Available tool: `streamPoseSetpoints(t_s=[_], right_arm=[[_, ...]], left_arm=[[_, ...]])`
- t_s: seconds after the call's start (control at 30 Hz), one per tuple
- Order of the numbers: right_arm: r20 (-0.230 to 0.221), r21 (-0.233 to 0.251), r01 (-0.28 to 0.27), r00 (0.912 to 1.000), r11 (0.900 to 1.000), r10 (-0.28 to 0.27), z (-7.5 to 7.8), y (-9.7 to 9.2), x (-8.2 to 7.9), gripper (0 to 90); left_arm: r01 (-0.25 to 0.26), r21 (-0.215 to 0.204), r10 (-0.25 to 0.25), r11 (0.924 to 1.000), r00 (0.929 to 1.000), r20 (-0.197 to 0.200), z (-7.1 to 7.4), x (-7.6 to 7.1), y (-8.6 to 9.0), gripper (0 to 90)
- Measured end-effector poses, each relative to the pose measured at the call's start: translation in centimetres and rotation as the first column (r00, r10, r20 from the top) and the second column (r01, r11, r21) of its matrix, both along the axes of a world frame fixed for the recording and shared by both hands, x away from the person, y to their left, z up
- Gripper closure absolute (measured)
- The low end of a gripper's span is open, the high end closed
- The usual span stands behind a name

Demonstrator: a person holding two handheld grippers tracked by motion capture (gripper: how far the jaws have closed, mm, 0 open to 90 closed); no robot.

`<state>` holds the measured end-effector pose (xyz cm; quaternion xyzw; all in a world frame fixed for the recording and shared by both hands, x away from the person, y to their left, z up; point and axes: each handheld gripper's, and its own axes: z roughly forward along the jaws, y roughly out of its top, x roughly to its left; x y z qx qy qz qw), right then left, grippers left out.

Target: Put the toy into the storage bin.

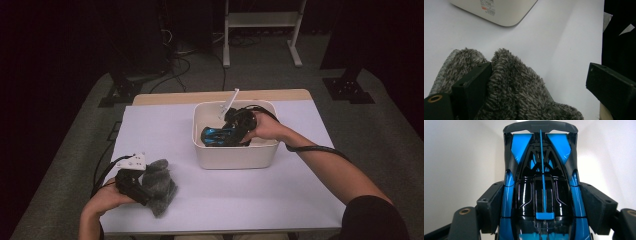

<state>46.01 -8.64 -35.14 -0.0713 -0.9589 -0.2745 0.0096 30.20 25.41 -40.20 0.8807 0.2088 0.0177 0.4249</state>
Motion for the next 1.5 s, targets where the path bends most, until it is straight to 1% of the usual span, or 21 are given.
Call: streamPoseSetpoints(t_s=[0.1,0.23,0.3,0.37,0.43,0.5,0.6,0.67,0.73,0.83,0.87,0.9,0.97,1.0,1.03,1.1,1.17,1.23,1.47,1.5], right_arm=[[-0.007,-0.019,0.000,1.0000,0.9998,-0.001,-0.2,0.1,0.0,25.0],[-0.008,-0.021,0.000,1.0000,0.9998,0.000,-0.2,0.1,0.0,25.0],[-0.006,-0.030,-0.004,1.0000,0.9995,0.004,-0.3,0.2,0.0,25.1],[-0.007,-0.031,-0.003,1.0000,0.9995,0.002,-0.3,0.2,0.0,25.2],[-0.009,-0.022,0.001,1.0000,0.9998,-0.001,-0.2,0.1,0.0,25.5],[0.000,-0.039,-0.001,1.0000,0.9992,0.001,-0.4,0.2,0.0,25.5],[-0.004,-0.080,-0.010,0.9999,0.9968,0.009,-0.8,0.4,-0.1,25.5],[-0.024,-0.085,-0.009,0.9997,0.9964,0.007,-0.8,0.5,0.0,25.4],[-0.011,-0.101,-0.010,0.9999,0.9949,0.009,-1.0,0.6,-0.1,25.3],[-0.022,-0.112,-0.013,0.9997,0.9937,0.011,-1.2,0.7,0.0,25.0],[-0.018,-0.111,-0.015,0.9997,0.9937,0.013,-1.2,0.7,-0.1,25.2],[-0.017,-0.107,-0.016,0.9998,0.9941,0.014,-1.1,0.6,-0.1,25.6],[-0.027,-0.037,-0.007,0.9996,0.9993,0.006,-0.5,0.4,0.1,26.7],[-0.026,-0.032,-0.008,0.9996,0.9994,0.007,-0.3,0.3,0.1,27.5],[-0.020,-0.043,-0.011,0.9997,0.9990,0.010,-0.3,0.4,0.1,27.3],[-0.022,-0.042,-0.013,0.9997,0.9990,0.012,-0.4,0.4,0.0,26.9],[-0.015,-0.046,-0.009,0.9998,0.9989,0.008,-0.5,0.4,0.0,26.6],[-0.022,-0.032,-0.001,0.9998,0.9995,0.000,-0.4,0.2,0.0,26.7],[-0.003,0.014,0.004,1.0000,0.9999,-0.004,1.0,-0.2,-0.1,26.1],[-0.007,0.019,0.011,0.9999,0.9998,-0.011,1.2,-0.3,-0.1,25.9]], left_arm=[[0.001,0.002,-0.001,1.0000,1.0000,-0.002,0.0,0.0,0.0,6.7],[-0.002,0.000,0.002,1.0000,1.0000,-0.001,0.0,0.0,0.1,6.7],[-0.002,0.001,0.002,1.0000,1.0000,-0.001,0.0,-0.1,0.2,6.7],[-0.004,0.000,0.004,1.0000,1.0000,-0.002,0.0,-0.1,0.2,6.7],[-0.002,0.000,0.002,1.0000,1.0000,-0.002,0.0,-0.1,0.2,6.7],[-0.003,0.001,0.003,1.0000,1.0000,-0.003,0.0,-0.1,0.2,6.7],[-0.001,0.004,0.001,1.0000,1.0000,-0.001,0.0,-0.1,0.2,6.7],[-0.001,0.004,0.001,1.0000,1.0000,0.000,0.1,-0.1,0.3,6.7],[-0.001,0.004,0.001,1.0000,1.0000,0.000,0.1,-0.2,0.2,6.7],[-0.001,0.005,0.001,1.0000,1.0000,-0.001,0.1,-0.2,0.2,6.7],[-0.001,0.006,0.001,1.0000,1.0000,-0.001,0.1,-0.2,0.2,6.7],[0.000,0.005,0.000,1.0000,1.0000,-0.001,0.1,-0.2,0.2,6.7],[-0.001,0.004,0.001,1.0000,1.0000,0.000,0.1,-0.2,0.2,6.6],[-0.001,0.005,0.001,1.0000,1.0000,-0.002,0.1,-0.2,0.2,6.6],[-0.001,0.007,0.001,1.0000,1.0000,-0.002,0.1,-0.3,0.2,6.6],[0.000,0.006,0.001,1.0000,1.0000,-0.002,0.0,-0.3,0.2,6.7],[-0.003,0.005,0.003,1.0000,1.0000,0.000,0.1,-0.3,0.2,6.7],[-0.004,0.005,0.004,1.0000,1.0000,-0.001,0.0,-0.4,0.2,6.7],[-0.007,0.005,0.007,1.0000,1.0000,0.006,0.2,-0.5,0.2,6.6],[-0.007,0.006,0.007,1.0000,1.0000,0.006,0.2,-0.5,0.2,6.6]])
